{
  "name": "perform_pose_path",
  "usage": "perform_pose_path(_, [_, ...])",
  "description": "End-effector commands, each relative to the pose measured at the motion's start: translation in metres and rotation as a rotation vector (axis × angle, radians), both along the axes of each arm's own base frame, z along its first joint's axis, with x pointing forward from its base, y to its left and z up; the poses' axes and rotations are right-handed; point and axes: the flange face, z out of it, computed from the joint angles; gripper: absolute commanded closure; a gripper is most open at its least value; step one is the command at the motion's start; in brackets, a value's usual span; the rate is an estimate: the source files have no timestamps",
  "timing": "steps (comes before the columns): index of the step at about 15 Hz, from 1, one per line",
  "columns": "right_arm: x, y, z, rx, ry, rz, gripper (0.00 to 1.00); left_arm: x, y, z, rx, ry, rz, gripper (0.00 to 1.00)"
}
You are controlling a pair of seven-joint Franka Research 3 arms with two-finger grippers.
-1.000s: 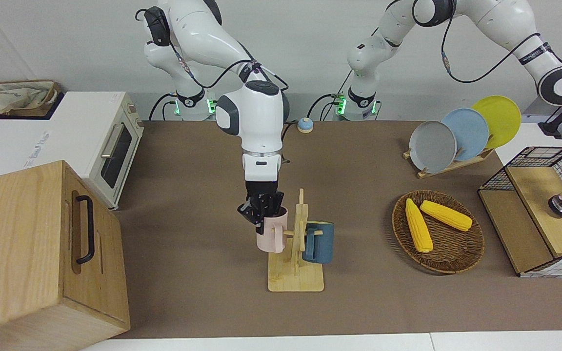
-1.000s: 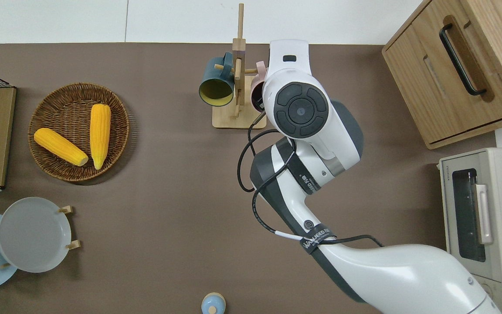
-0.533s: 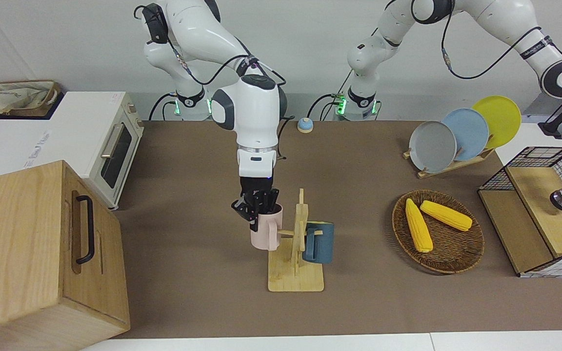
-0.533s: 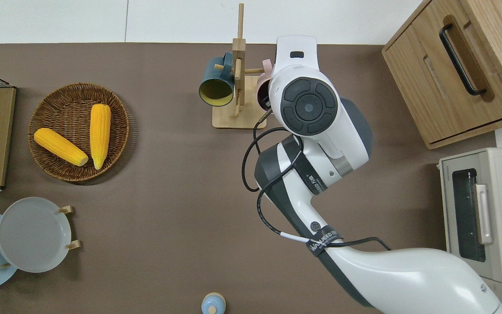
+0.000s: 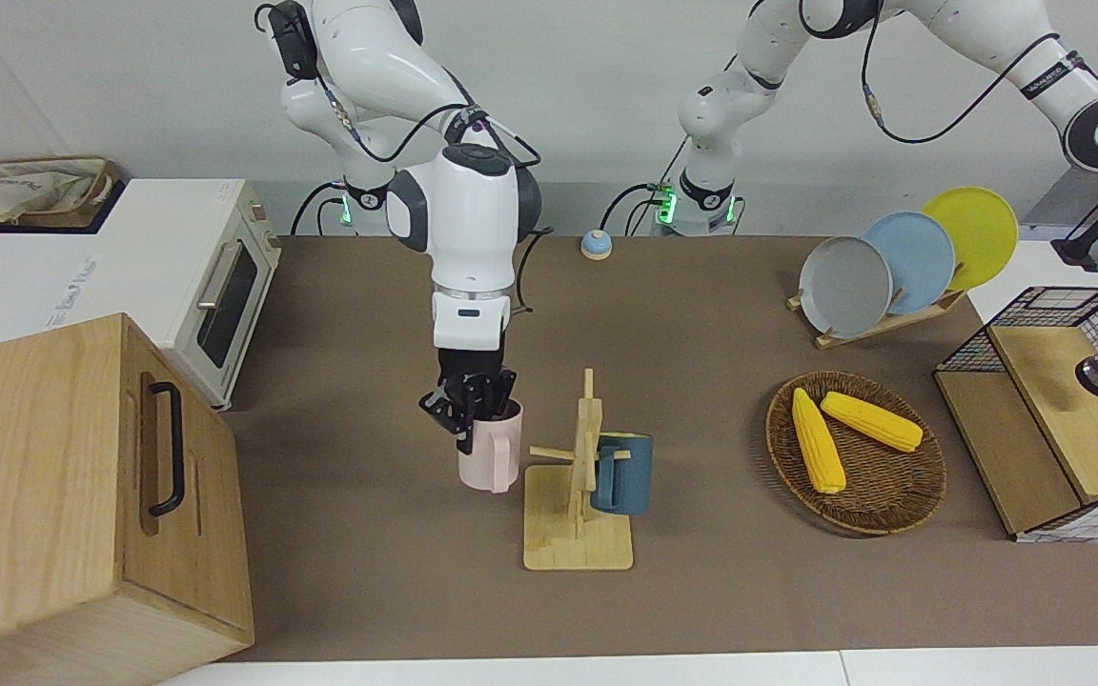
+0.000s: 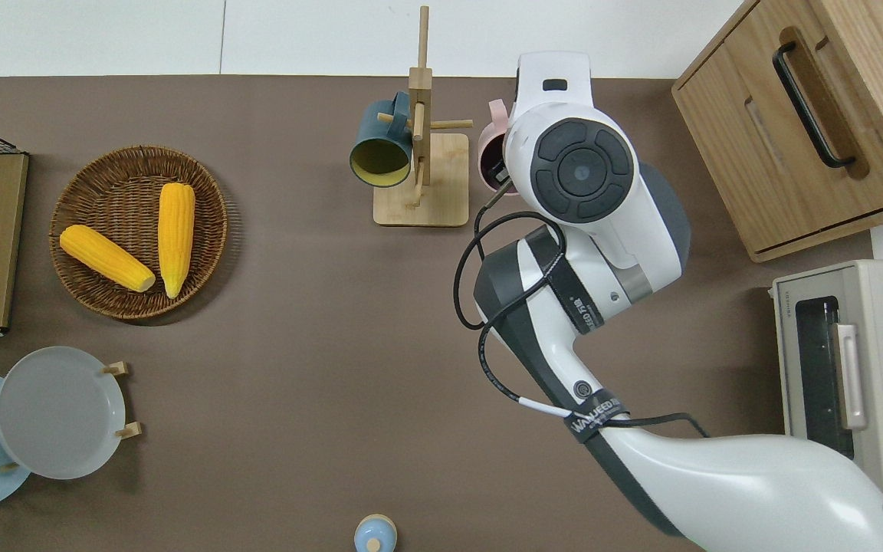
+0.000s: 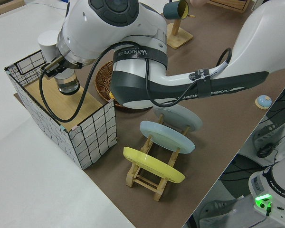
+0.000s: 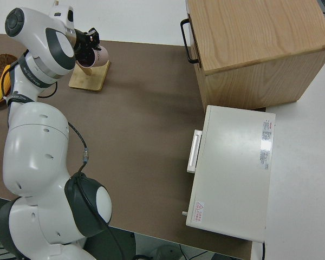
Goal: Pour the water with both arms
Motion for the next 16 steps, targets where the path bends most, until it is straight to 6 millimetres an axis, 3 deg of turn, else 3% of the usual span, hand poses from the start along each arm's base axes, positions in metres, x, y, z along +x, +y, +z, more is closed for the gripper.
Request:
perform_pose_path(1, [-0.011,-0.034,0.010,-0.042,0.042,0.013,1.000,-0.010,-0.012,0.032,0.010,0.020,0.032,1.00])
perform_pose_path(7, [-0.023,-0.088,0.022,-0.046,0.109,-0.051,1.000,-0.017,-0.034,0.060,0.003,0.055,0.051,1.00])
perform_pose_path(13, [-0.045,-0.108,0.036,0.085,0.261,-0.227,1.000,-0.034,-0.052,0.091,0.013,0.099,0.072,1.00])
perform_pose_path(16, [-0.056,-0.106,0.039,0.175,0.330,-0.355,1.000,-0.039,-0.068,0.102,0.009,0.123,0.076,1.00])
